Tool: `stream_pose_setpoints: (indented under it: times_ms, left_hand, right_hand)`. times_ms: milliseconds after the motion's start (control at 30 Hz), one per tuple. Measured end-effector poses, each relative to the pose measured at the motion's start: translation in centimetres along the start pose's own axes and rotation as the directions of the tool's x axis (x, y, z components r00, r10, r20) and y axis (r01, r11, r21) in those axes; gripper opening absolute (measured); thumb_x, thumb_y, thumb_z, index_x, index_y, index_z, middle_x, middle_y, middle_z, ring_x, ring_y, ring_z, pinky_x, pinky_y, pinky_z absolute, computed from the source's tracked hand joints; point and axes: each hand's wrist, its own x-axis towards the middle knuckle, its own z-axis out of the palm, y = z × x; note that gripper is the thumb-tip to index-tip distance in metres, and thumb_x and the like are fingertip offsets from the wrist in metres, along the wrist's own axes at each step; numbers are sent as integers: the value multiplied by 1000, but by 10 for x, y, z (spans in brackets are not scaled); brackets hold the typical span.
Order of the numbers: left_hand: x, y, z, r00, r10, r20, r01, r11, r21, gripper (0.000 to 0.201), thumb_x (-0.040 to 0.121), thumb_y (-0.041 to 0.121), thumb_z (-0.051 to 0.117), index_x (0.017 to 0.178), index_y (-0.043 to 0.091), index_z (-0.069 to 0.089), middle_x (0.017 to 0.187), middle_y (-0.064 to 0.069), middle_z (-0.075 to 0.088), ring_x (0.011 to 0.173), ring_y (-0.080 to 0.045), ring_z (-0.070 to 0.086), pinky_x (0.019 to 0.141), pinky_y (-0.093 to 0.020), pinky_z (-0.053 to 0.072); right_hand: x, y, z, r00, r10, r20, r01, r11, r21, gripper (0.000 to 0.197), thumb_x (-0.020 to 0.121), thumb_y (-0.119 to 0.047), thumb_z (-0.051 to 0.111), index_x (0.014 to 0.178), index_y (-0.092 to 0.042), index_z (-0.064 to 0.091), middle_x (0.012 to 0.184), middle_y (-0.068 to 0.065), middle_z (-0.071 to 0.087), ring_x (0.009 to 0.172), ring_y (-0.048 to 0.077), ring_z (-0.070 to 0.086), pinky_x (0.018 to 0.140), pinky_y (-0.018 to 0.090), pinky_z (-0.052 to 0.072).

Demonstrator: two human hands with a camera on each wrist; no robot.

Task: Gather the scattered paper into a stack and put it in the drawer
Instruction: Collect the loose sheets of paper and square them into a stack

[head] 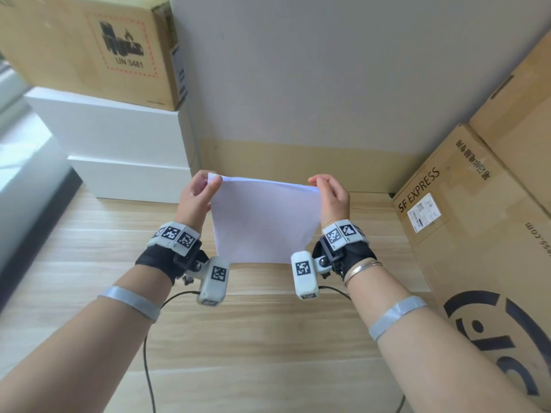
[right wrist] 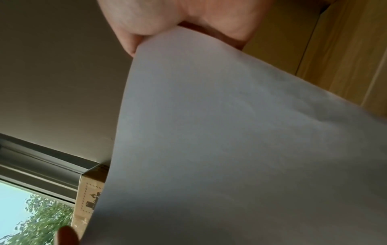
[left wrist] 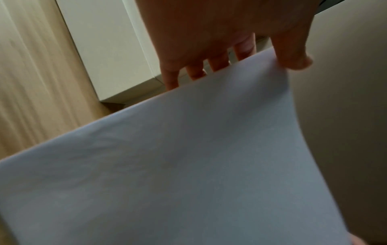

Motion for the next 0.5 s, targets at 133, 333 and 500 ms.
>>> stream_pose_setpoints:
  times_ms: [133, 333, 500]
  left_hand:
    - [3, 4, 10, 990, 42, -137, -34, 998, 59, 30, 80, 49, 52, 62, 25, 47, 68, 1, 38, 69, -16, 38, 64, -29, 27]
    - [8, 5, 25, 951, 134, -280, -78, 976, 202, 37, 95, 15, 37, 59, 21, 40, 61, 6, 35, 51, 3, 35, 53, -17, 27]
    - [12, 4, 25, 938, 191, -288, -108, 954, 281, 41, 100, 23, 32, 59, 21, 38, 61, 6, 35, 57, -6, 33, 56, -21, 27]
  right_hand:
    - [-4, -2, 1, 1000, 29, 3, -29, 1000, -8, 32, 88, -18, 52, 57, -24, 59, 56, -15, 61, 55, -6, 48, 58, 13, 37]
    - [-13, -7, 3, 994, 2, 106, 0, 1000, -22, 22, 64, -50, 65, 70, -30, 58, 74, -19, 61, 67, -16, 53, 74, 13, 40]
    - [-19, -6, 1, 967, -35, 254, 37, 999, -5, 73, 37, -71, 75, 98, -40, 51, 98, -14, 62, 95, -12, 56, 90, 17, 44]
